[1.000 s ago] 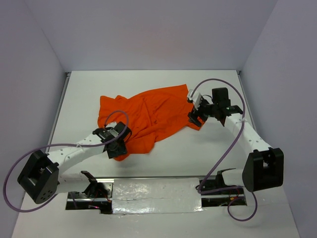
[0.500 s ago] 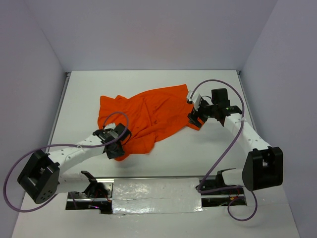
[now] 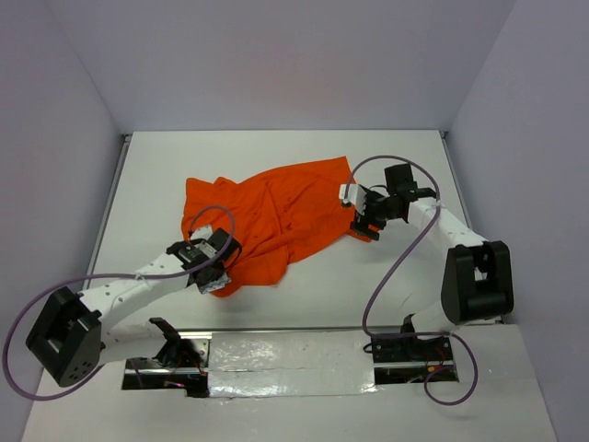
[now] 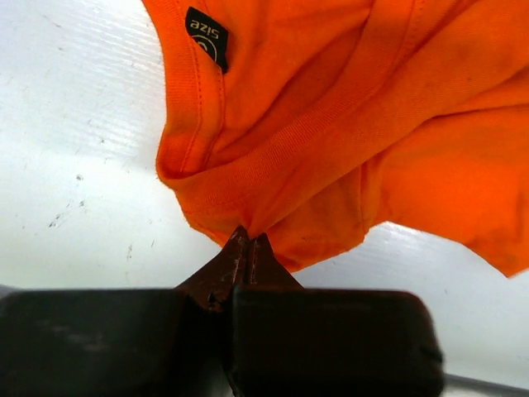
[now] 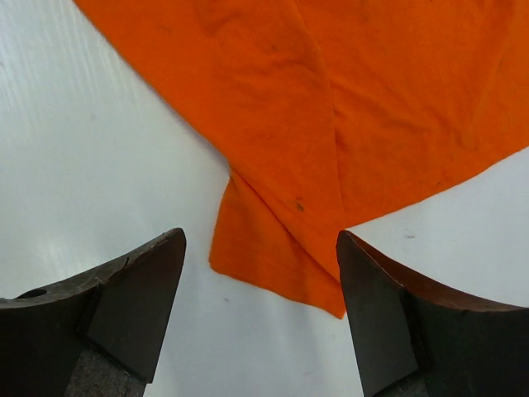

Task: Fold and stack the t-shirts
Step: Flatten out the tshirt

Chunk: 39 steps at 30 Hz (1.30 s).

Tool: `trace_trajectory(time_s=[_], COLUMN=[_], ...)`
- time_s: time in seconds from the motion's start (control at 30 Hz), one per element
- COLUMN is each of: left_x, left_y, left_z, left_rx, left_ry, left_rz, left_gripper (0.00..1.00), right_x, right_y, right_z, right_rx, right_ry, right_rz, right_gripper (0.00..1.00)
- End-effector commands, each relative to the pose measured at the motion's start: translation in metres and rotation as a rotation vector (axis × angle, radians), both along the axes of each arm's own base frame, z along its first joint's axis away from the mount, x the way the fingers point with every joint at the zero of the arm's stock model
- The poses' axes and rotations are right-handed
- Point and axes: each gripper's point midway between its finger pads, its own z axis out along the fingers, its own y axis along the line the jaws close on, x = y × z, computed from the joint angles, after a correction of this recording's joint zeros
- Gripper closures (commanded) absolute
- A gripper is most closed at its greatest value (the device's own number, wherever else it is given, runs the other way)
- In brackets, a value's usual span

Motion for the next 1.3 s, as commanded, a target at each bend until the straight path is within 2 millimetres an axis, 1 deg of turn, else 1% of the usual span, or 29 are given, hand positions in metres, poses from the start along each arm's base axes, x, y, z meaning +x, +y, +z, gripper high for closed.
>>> trace_trajectory(time_s=[0.0,0.03,0.07,0.1,0.13,0.17,0.2,0.23,0.27,0.3,0.33,0.4,0.43,0.5,0.53,0.63,0.67,0.77,0.8,0.87,0.9,0.93,1.0,1.03,1.1,1.17,1.2,1.27], left_x=[0.003,0.003,0.002,0.002,0.002,0.001,0.000,0.000,0.000,0.001,-0.004,-0.004,-0.011,-0.014,-0.016,-0.019,-0.020,-0.018,-0.018,-0.018,-0.017,-0.017,-0.015,-0.016,-0.016,-0.016,-0.015,-0.015], left_y=[0.000,0.001,0.001,0.002,0.002,0.003,0.005,0.006,0.011,0.013,0.018,0.026,0.034,0.044,0.046,0.053,0.056,0.055,0.054,0.052,0.051,0.049,0.048,0.047,0.047,0.047,0.046,0.045], left_z=[0.022,0.025,0.027,0.030,0.032,0.034,0.038,0.041,0.045,0.052,0.057,0.066,0.070,0.076,0.081,0.089,0.090,0.090,0.089,0.087,0.086,0.085,0.084,0.084,0.083,0.082,0.081,0.081], left_rx=[-0.021,-0.021,-0.021,-0.019,-0.019,-0.017,-0.011,-0.009,0.008,0.009,0.018,0.030,0.043,0.060,0.055,0.057,0.061,0.049,0.046,0.039,0.036,0.030,0.023,0.020,0.021,0.021,0.021,0.018], left_ry=[-0.040,-0.043,-0.045,-0.045,-0.047,-0.046,-0.043,-0.047,-0.055,-0.066,-0.065,-0.080,-0.073,-0.077,-0.090,-0.093,-0.083,-0.083,-0.080,-0.073,-0.071,-0.069,-0.071,-0.070,-0.067,-0.063,-0.063,-0.060], left_rz=[0.005,0.004,0.005,0.005,0.006,0.004,0.011,0.014,0.027,0.041,0.049,0.074,0.081,0.110,0.116,0.134,0.139,0.131,0.130,0.126,0.125,0.123,0.123,0.123,0.121,0.119,0.115,0.114], left_gripper=[1.00,1.00,1.00,1.00,1.00,1.00,1.00,1.00,1.00,1.00,1.00,1.00,1.00,1.00,1.00,1.00,1.00,1.00,1.00,1.00,1.00,1.00,1.00,1.00,1.00,1.00,1.00,1.00], right_x=[0.012,0.022,0.027,0.033,0.036,0.038,0.042,0.046,0.049,0.052,0.055,0.054,0.051,0.048,0.045,0.047,0.049,0.050,0.052,0.045,0.045,0.037,0.031,0.035,0.035,0.034,0.037,0.039], right_y=[-0.008,-0.009,-0.012,-0.015,-0.021,-0.025,-0.028,-0.037,-0.035,-0.045,-0.048,-0.053,-0.054,-0.053,-0.053,-0.053,-0.054,-0.054,-0.054,-0.052,-0.051,-0.050,-0.049,-0.048,-0.047,-0.045,-0.043,-0.041], right_z=[-0.002,0.004,0.000,0.001,0.006,-0.004,-0.002,0.006,0.006,0.010,0.013,0.015,0.013,0.011,0.005,-0.001,-0.004,-0.013,-0.011,-0.018,-0.016,-0.021,-0.028,-0.028,-0.033,-0.038,-0.037,-0.042], right_rx=[-0.082,-0.088,-0.091,-0.107,-0.120,-0.123,-0.116,-0.105,-0.093,-0.080,-0.080,-0.081,-0.083,-0.088,-0.086,-0.083,-0.082,-0.079,-0.081,-0.068,-0.067,-0.059,-0.065,-0.074,-0.080,-0.073,-0.068,-0.068], right_ry=[-0.108,-0.145,-0.139,-0.157,-0.131,-0.086,-0.078,-0.070,-0.071,-0.082,-0.095,-0.105,-0.094,-0.092,-0.087,-0.081,-0.070,-0.037,-0.039,0.025,0.032,0.076,0.100,0.075,0.074,0.101,0.101,0.113], right_rz=[0.150,0.155,0.153,0.183,0.190,0.198,0.211,0.198,0.209,0.188,0.184,0.179,0.183,0.198,0.201,0.193,0.190,0.199,0.207,0.225,0.243,0.255,0.263,0.261,0.253,0.251,0.250,0.242], right_gripper=[0.19,0.20,0.22,0.27,0.29,0.33,0.34,0.34,0.33,0.33,0.32,0.29,0.28,0.26,0.26,0.26,0.26,0.26,0.26,0.27,0.27,0.27,0.27,0.27,0.27,0.27,0.27,0.27])
